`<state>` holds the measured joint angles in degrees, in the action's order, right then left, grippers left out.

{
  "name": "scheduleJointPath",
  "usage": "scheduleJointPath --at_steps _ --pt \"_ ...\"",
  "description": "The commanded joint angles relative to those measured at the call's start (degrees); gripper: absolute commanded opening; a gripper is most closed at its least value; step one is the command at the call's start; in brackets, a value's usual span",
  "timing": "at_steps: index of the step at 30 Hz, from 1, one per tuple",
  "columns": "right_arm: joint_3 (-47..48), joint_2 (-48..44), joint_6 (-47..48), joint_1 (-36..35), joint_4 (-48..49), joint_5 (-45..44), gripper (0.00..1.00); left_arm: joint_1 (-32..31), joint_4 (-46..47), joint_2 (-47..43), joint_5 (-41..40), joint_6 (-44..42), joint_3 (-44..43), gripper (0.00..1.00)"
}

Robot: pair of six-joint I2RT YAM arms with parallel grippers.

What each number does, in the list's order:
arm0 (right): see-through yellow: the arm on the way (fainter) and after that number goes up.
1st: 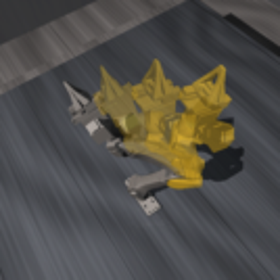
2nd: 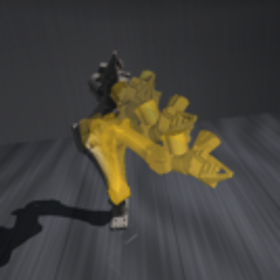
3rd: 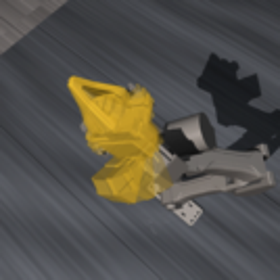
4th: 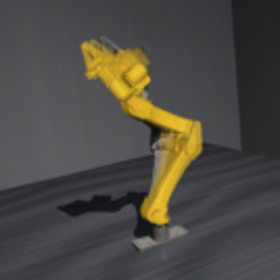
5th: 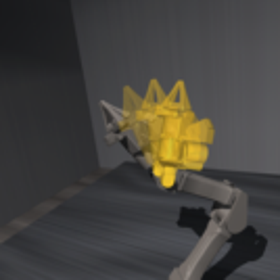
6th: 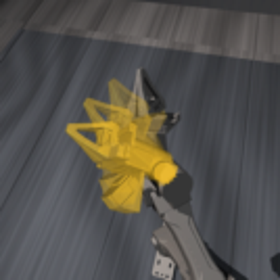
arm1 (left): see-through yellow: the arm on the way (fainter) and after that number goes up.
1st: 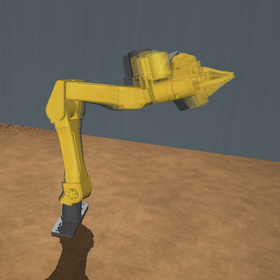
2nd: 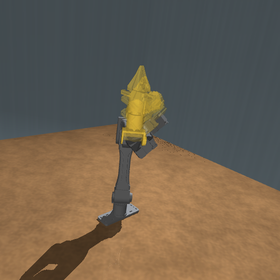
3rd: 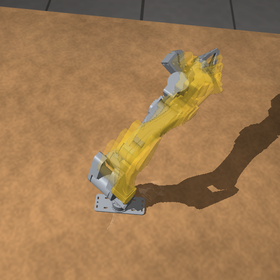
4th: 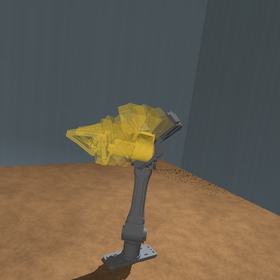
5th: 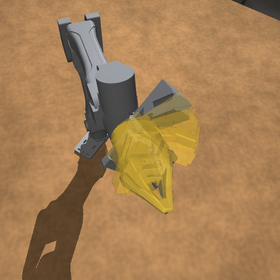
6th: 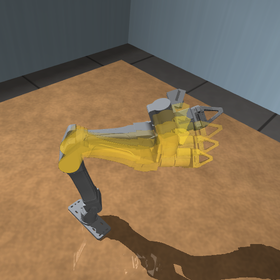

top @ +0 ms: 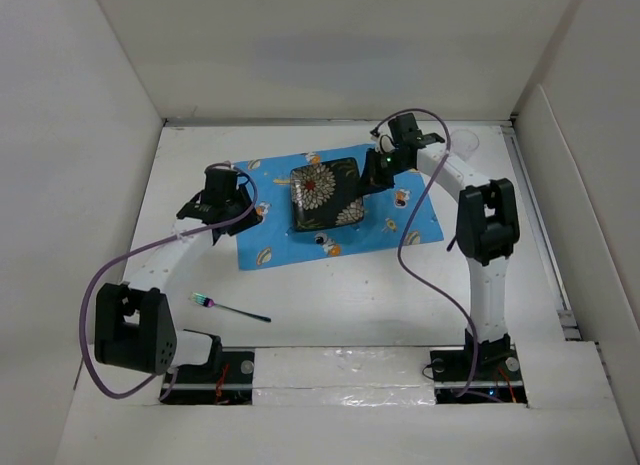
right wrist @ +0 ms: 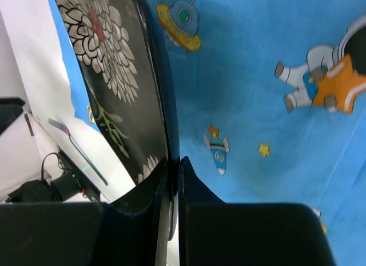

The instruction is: Set the dinner table for one person

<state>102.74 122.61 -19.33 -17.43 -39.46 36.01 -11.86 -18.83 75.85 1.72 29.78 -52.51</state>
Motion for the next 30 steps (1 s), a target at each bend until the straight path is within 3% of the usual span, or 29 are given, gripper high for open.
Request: scheduleJointPath --at_steps 1,12,14,15,18,21,24,30 --pt "6.33 0.51 -0.7 0.12 3.07 9.78 0.0 -0.8 -1.38 -2.73 -1.19 0.19 0.56 0.33" --pt "11.78 8.35 -1.41 0.12 -0.17 4.87 0.0 2.1 -5.6 -3.17 -2.15 3.44 5.49 0.4" --pt "11.87 8.53 -1.15 0.12 -1.76 2.33 0.12 2.1 -6.04 -3.52 -2.16 3.88 6.89 0.45" --pt "11.52 8.0 -0.8 0.12 -2.02 1.88 0.32 2.1 -6.39 -3.43 -2.16 4.06 7.07 0.47" --pt "8.37 3.81 -0.27 0.64 -1.06 -0.76 0.54 2.1 -7.27 -2.91 -3.9 3.53 7.95 0.47" --pt "3.1 -1.21 -1.76 1.17 2.28 -3.49 0.65 2.63 -8.59 -0.98 -8.38 3.18 7.25 0.47" --pt "-3.48 -8.68 -2.81 2.66 5.27 -7.43 0.7 2.63 -8.06 1.21 -6.56 2.13 6.37 0.47" --pt "-25.8 -26.52 -13.26 9.07 14.23 -23.77 0.66 2.63 -7.18 5.69 -5.32 1.42 7.34 0.46"
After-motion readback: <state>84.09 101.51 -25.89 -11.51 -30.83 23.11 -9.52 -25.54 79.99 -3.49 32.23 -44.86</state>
